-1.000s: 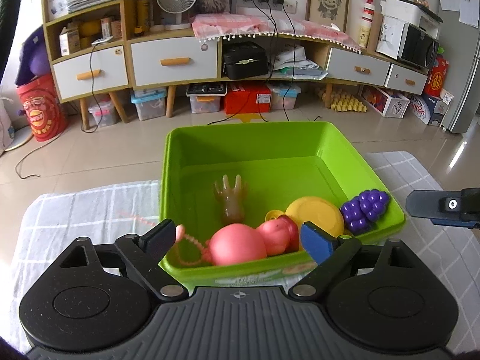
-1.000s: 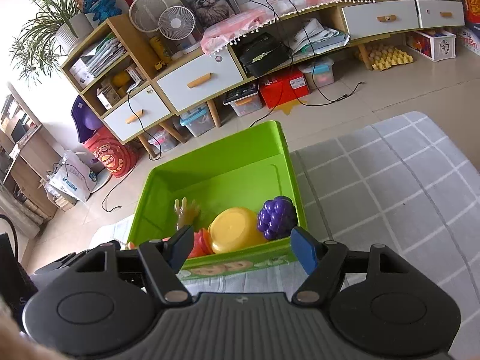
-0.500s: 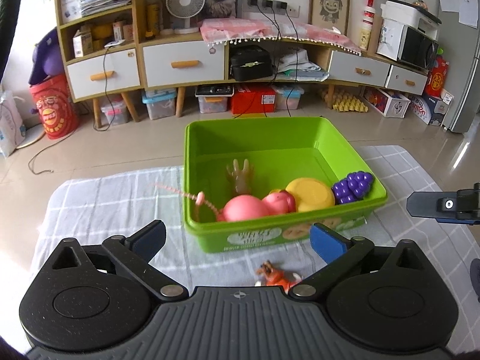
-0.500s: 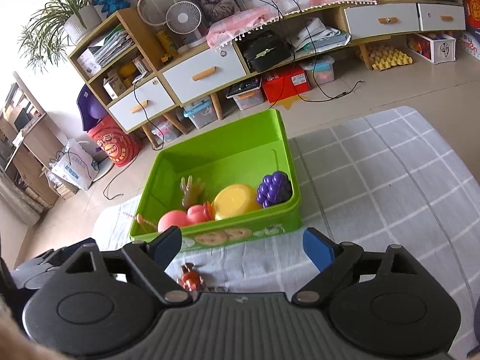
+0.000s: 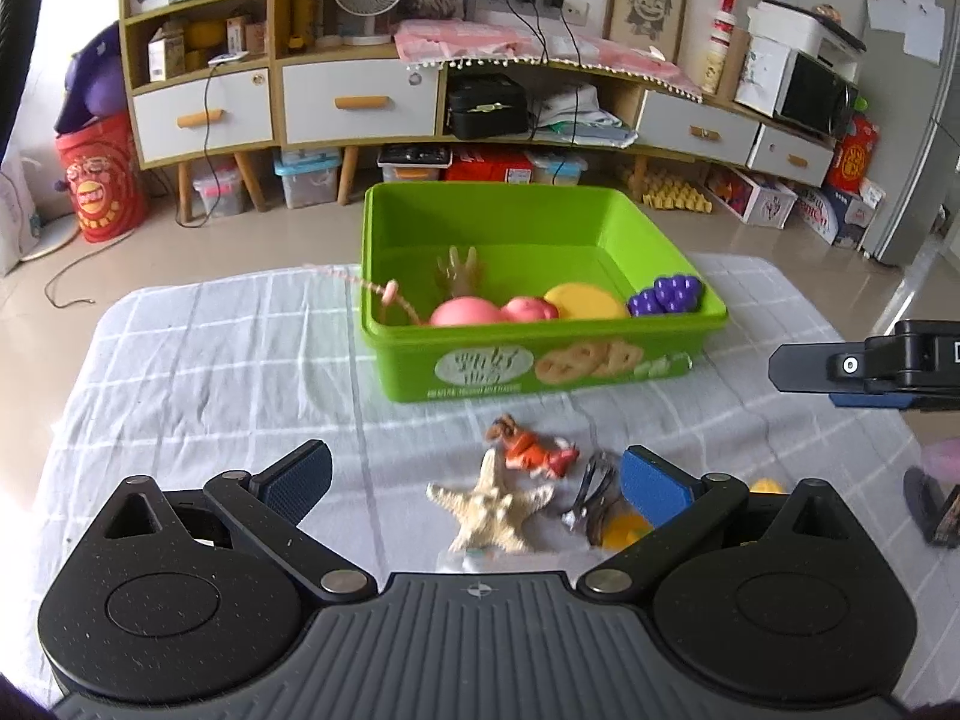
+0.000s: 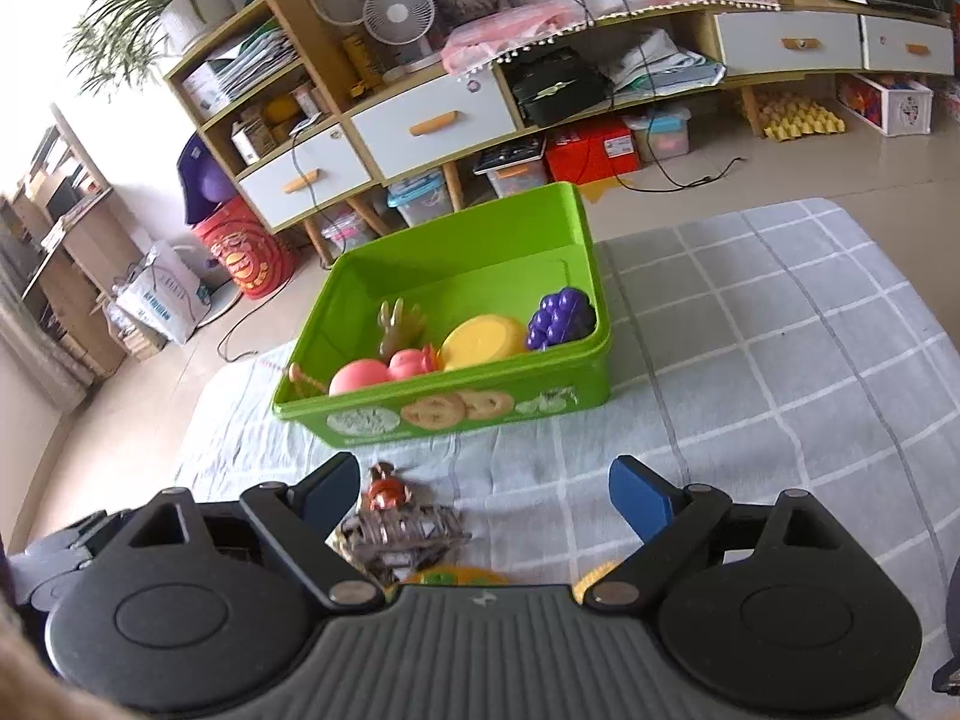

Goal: Organize rigid objects
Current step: 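Move both tools back to the remaining toys on the sheet, then grasp the cotton swab jar with the left tool while the right tool grasps the corn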

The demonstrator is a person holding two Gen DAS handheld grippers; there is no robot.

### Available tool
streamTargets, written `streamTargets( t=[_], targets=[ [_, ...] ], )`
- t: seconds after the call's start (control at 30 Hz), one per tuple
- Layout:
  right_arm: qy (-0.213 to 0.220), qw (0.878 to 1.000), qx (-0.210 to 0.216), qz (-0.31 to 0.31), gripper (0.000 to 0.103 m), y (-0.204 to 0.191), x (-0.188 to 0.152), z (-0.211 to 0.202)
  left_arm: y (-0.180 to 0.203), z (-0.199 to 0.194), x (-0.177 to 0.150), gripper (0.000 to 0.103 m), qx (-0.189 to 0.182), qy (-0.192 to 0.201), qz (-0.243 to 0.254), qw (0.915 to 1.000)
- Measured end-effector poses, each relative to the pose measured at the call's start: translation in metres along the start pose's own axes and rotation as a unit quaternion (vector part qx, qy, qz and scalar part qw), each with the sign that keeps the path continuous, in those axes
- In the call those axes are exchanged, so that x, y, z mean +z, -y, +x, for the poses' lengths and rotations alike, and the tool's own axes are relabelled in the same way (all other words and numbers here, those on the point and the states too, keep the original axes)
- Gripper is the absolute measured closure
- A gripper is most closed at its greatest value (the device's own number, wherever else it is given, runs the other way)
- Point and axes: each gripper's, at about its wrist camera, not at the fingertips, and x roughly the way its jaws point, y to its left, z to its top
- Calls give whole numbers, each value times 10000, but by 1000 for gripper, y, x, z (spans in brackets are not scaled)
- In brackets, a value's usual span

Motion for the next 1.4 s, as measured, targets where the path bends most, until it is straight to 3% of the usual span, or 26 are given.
streamTargets(
  t=[0.43, 0.73, 1.2, 1.4],
  targets=[
    [-234, 9991, -113, -326, 29, 15, -25, 3, 0, -9, -30, 2, -321, -151, 155, 9993],
    [-1116, 9924, -476, -205, 29, 32, -46, 18, 4, -10, -44, 2, -547, -391, 242, 9974],
    [-1534, 9864, -594, -1, 29, 36, -53, 33, 14, 8, -60, 3, -563, -892, 166, 9943],
    [-1580, 9847, -739, 11, 30, 36, -56, 40, 14, 10, -63, 6, -620, -933, 52, 9937]
  ],
)
